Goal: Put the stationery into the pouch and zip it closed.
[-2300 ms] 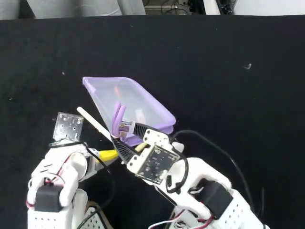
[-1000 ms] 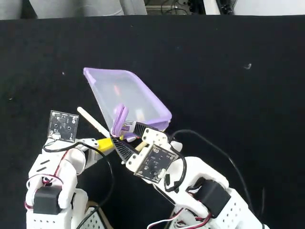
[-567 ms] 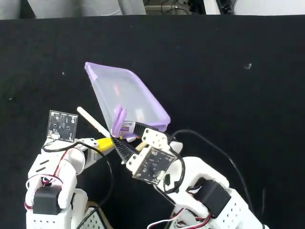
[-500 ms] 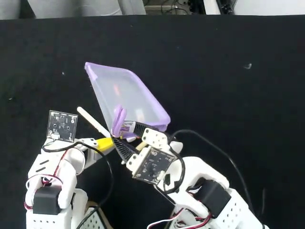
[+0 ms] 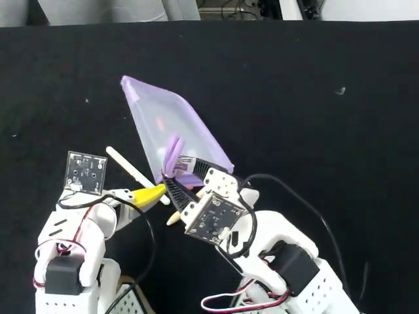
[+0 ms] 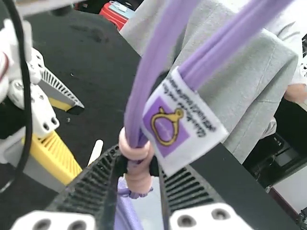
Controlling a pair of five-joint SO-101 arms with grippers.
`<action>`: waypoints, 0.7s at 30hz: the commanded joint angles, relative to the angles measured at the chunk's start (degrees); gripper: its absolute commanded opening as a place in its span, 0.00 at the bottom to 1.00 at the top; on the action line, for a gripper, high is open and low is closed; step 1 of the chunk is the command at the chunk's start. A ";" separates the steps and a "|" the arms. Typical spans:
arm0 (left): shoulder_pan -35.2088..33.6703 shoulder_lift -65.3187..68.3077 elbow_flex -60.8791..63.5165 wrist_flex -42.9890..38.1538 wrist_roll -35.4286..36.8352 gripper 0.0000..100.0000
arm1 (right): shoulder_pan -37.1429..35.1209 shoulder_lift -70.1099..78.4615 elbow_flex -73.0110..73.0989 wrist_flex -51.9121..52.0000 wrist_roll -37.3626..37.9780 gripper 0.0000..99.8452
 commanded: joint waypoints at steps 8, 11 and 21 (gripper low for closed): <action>-0.66 0.26 -4.53 -0.70 0.88 0.50 | 0.88 -0.66 -0.48 0.00 0.88 0.01; -0.66 0.26 -4.00 -1.05 0.88 0.50 | 0.88 -0.66 -0.48 0.00 0.88 0.01; -0.04 0.26 -3.21 -2.73 0.88 0.50 | -1.76 -0.66 -0.40 0.88 0.88 0.01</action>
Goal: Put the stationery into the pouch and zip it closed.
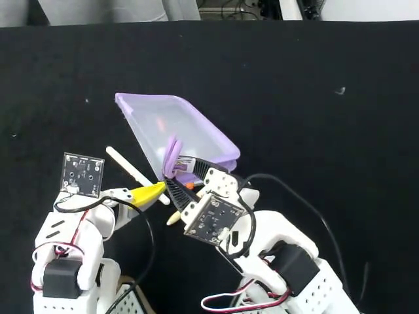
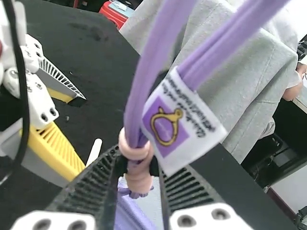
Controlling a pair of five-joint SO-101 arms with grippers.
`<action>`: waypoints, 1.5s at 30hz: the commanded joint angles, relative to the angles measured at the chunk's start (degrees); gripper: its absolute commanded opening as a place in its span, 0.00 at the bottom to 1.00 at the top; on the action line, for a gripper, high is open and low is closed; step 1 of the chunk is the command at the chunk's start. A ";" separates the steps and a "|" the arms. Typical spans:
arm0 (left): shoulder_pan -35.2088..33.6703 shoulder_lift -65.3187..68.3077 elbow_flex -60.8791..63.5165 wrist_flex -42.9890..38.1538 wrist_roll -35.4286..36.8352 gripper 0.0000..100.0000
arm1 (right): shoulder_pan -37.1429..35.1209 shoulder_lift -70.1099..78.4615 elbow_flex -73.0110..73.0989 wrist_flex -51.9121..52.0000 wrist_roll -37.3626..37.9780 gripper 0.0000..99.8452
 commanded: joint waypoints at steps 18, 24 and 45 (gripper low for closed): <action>6.73 0.26 -0.13 0.18 0.88 0.50 | -2.46 -0.66 -0.57 1.05 0.44 0.01; 1.54 0.26 3.74 -4.04 0.97 0.50 | -2.64 -0.66 -0.57 1.23 0.44 0.01; 4.18 0.26 8.57 -14.51 4.48 0.29 | -10.37 -0.75 -5.93 10.02 0.62 0.01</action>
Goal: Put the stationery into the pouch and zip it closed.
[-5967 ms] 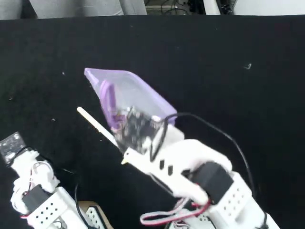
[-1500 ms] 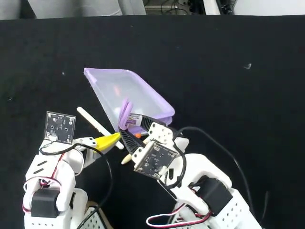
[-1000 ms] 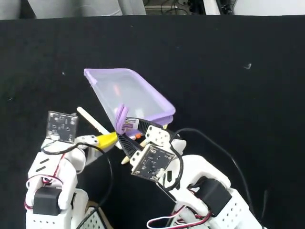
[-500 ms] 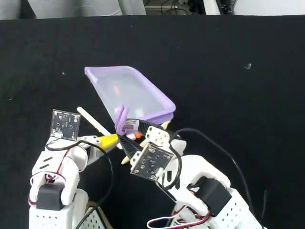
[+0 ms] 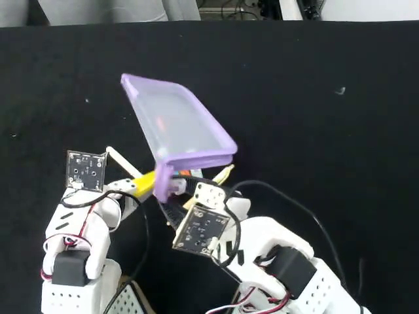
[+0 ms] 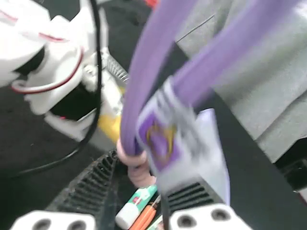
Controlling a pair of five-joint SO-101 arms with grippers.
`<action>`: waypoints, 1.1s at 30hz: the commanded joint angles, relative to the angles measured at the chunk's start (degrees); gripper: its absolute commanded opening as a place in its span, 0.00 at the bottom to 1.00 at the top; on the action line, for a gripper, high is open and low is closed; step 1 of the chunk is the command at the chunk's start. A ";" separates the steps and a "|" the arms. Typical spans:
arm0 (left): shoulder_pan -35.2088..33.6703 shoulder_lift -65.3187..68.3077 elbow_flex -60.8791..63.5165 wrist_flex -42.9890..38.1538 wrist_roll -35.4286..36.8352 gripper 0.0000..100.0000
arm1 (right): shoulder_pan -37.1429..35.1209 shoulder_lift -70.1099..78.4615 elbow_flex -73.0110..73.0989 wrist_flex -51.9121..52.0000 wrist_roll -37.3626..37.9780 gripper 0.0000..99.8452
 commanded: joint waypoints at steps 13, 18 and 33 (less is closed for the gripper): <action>5.23 0.26 -0.66 -1.85 0.79 0.12 | -4.92 -0.75 -8.13 5.27 0.35 0.01; 5.23 0.26 -0.57 -1.93 -4.92 0.03 | -4.92 -0.75 -8.22 5.36 0.35 0.01; 5.23 0.26 -0.57 -1.58 -6.33 0.03 | -4.84 -0.66 -22.90 20.84 2.90 0.01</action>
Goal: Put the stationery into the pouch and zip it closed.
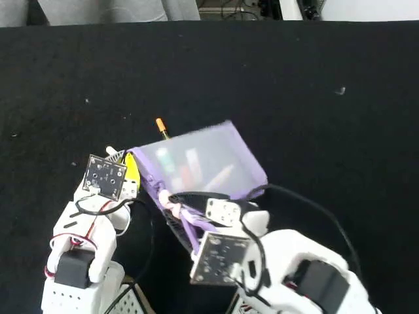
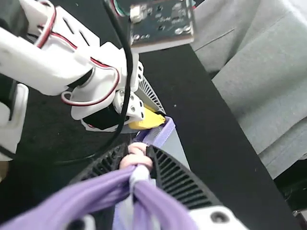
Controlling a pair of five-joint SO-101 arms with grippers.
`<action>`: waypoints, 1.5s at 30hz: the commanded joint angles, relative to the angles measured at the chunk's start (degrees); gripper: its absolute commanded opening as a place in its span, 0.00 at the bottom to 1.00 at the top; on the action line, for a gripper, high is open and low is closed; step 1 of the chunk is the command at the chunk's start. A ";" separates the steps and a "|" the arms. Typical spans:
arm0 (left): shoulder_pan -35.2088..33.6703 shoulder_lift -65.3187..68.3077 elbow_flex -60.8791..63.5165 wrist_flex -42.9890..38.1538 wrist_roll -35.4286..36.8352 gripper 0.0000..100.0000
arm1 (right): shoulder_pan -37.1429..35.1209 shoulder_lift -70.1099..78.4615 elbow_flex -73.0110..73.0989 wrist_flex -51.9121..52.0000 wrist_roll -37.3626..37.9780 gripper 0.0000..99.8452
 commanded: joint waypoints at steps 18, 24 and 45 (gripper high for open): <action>-0.75 0.35 3.30 -0.97 -0.79 0.03 | 9.93 -0.66 -22.02 21.89 7.12 0.01; -0.75 0.35 3.30 -0.53 -0.70 0.03 | 19.25 -0.75 -28.26 26.11 9.14 0.01; 1.89 0.35 3.47 -0.44 -0.62 0.15 | 19.96 -1.19 -22.55 26.90 12.92 0.01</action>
